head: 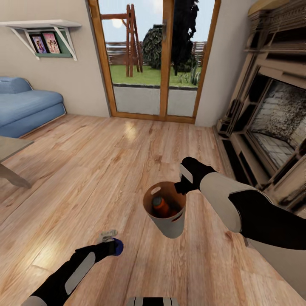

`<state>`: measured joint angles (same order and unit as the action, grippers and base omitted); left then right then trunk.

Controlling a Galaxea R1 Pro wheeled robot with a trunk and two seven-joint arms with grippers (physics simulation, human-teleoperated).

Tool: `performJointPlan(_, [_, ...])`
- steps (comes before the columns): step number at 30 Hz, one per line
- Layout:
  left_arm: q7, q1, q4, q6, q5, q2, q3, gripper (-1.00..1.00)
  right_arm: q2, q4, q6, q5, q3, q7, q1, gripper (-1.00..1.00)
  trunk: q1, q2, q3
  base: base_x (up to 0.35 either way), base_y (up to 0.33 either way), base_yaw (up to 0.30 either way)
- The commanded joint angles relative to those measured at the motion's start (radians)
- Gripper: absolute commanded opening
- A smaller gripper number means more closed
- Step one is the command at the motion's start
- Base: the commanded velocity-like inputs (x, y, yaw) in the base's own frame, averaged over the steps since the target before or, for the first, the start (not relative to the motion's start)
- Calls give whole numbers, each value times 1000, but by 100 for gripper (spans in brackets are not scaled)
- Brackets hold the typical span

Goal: Put the three can of soda from the living room inside the tash can in the kitchen.

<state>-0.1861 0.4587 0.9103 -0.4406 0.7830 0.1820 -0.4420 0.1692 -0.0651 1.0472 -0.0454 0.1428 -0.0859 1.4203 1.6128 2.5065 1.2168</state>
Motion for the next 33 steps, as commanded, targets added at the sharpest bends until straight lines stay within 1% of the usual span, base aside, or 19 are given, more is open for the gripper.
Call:
performJointPlan(1, [0,0,7,-13,2,9,2,-100,0,-5,0,-7,-12,-3,-6,-100,-1,0,-4,0,0,0])
performJointPlan(3, [-1,0,28,-51,3,30,29,-100,-2,-7,0,-7,-12,-16,-28,-100,-1,-1,-12,0,0,0])
performJointPlan(4, [-2,0,47,-85,3,43,67,-100,-8,-7,0,-7,-12,-22,-44,-100,-2,-1,-16,0,0,0])
performJointPlan(5, [-2,0,58,-106,3,49,87,-100,-11,-8,-8,-7,-12,-24,-52,-100,-2,-1,-20,0,0,0])
performJointPlan(7, [-2,0,126,-205,3,64,169,-100,-22,-8,-38,-7,-12,-29,-81,-100,-3,-2,-27,0,0,0])
performJointPlan(8, [-2,0,150,-232,3,66,188,-100,-23,-8,-45,-7,-12,-30,-88,-100,-4,-2,-31,0,0,0])
performJointPlan(10, [-2,0,234,-317,3,69,245,-100,-26,-8,-70,-7,-12,-32,-108,-100,-5,-2,-39,0,0,0])
performJointPlan(11, [-3,0,293,-375,4,69,285,-100,-27,-8,-90,-7,-12,-32,-121,-100,-5,-3,-43,0,0,0])
performJointPlan(15, [-3,0,398,-490,4,67,349,-100,-28,-8,-128,-7,-12,-34,-140,-100,-7,-3,-58,0,0,0])
performJointPlan(16, [-3,1,442,-536,4,66,370,-100,-28,-9,-142,-8,-11,-40,-146,-100,-7,-4,-62,0,0,0])
performJointPlan(19, [-2,1,502,-588,12,65,398,-100,-26,-10,-158,-9,-12,-75,-152,-100,-9,-4,-74,0,0,0])
performJointPlan(22, [0,3,530,-607,48,67,409,-100,-23,-10,-164,-13,-12,-118,-155,-100,-10,-5,-85,0,0,0])
performJointPlan(23, [2,3,537,-607,79,68,411,-100,-21,-10,-165,-15,-12,-131,-155,-100,-10,-5,-89,0,0,0])
performJointPlan(24, [2,4,539,-607,96,69,411,-100,-21,-10,-166,-16,-13,-135,-155,-100,-11,-6,-93,0,0,0])
performJointPlan(25, [3,5,545,-607,134,70,412,-100,-21,-9,-167,-18,-13,-142,-156,-100,-11,-6,-97,0,0,0])
performJointPlan(26, [4,5,547,-607,152,71,412,-100,-21,-9,-168,-18,-14,-144,-156,-100,-12,-6,-101,0,0,0])
performJointPlan(27, [5,6,551,-607,188,72,412,-100,-21,-7,-169,-19,-15,-147,-156,-100,-12,-6,-105,0,0,0])
performJointPlan(30, [6,7,557,-607,238,74,413,-100,-21,-3,-170,-21,-16,-151,-159,-100,-20,-20,-115,0,0,0])
performJointPlan(33, [6,6,560,-607,257,76,413,-100,-20,0,-175,-21,-16,-152,-165,-100,-32,-41,-124,0,0,0])
